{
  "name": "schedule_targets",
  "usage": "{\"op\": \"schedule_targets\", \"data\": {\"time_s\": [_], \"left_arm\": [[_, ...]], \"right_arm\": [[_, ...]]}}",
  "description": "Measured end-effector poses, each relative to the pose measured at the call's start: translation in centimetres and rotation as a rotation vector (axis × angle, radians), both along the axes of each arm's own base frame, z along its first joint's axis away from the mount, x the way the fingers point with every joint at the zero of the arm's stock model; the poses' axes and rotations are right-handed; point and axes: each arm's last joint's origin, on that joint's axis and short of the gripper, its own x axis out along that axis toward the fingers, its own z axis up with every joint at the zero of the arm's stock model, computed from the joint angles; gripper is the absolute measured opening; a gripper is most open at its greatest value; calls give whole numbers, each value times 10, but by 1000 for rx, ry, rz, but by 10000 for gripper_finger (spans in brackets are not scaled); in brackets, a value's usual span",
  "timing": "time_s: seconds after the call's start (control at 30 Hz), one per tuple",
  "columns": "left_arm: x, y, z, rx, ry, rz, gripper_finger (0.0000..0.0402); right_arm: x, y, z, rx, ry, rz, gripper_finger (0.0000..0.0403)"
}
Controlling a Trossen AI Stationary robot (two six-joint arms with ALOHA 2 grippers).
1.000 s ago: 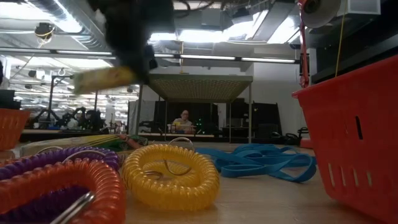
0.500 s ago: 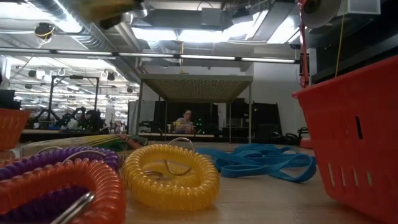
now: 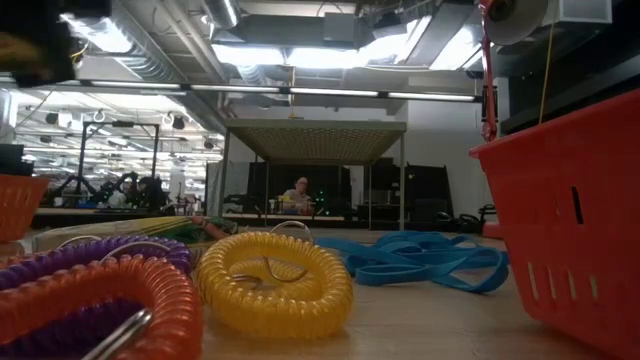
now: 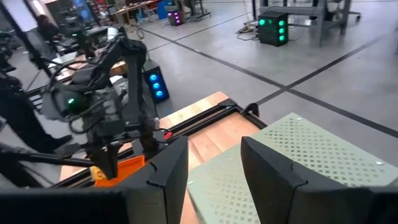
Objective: Pick & Place Office Desk Supplies
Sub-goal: Put the yellow crayon box into the orange bin
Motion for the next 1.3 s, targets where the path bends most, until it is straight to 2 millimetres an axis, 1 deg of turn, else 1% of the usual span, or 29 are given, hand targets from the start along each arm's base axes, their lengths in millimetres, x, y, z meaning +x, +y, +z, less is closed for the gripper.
{"op": "schedule_targets", "data": {"time_s": [0.1,0.2,0.33,0.43,0.6,0.73,0.83,1.03,1.17,1.23,1.3], "left_arm": [[-12,1,-6,39,84,-12,29],[-21,4,-11,98,140,24,29],[-27,7,-15,134,163,73,30],[-29,6,-29,107,201,90,31],[-28,1,-56,11,233,103,31],[-29,2,-63,-9,246,150,39],[-30,2,-64,-23,268,142,65],[-32,2,-66,-33,316,127,149],[-32,4,-65,-32,319,151,195],[-30,3,-56,-31,269,164,209],[-27,3,-42,-17,180,168,216]], "right_arm": [[0,-3,0,-2,0,-19,151],[0,-4,0,6,-6,-40,151],[0,-4,0,9,-10,-60,151],[0,-4,0,10,-10,-61,151],[0,-4,0,5,-10,-72,151],[0,-7,0,3,-9,-83,151],[0,-10,0,3,-9,-91,151],[0,-12,0,6,-8,-93,151],[0,-12,0,6,-8,-94,151],[0,-12,0,6,-7,-94,151],[0,-12,0,6,-7,-94,151]]}}
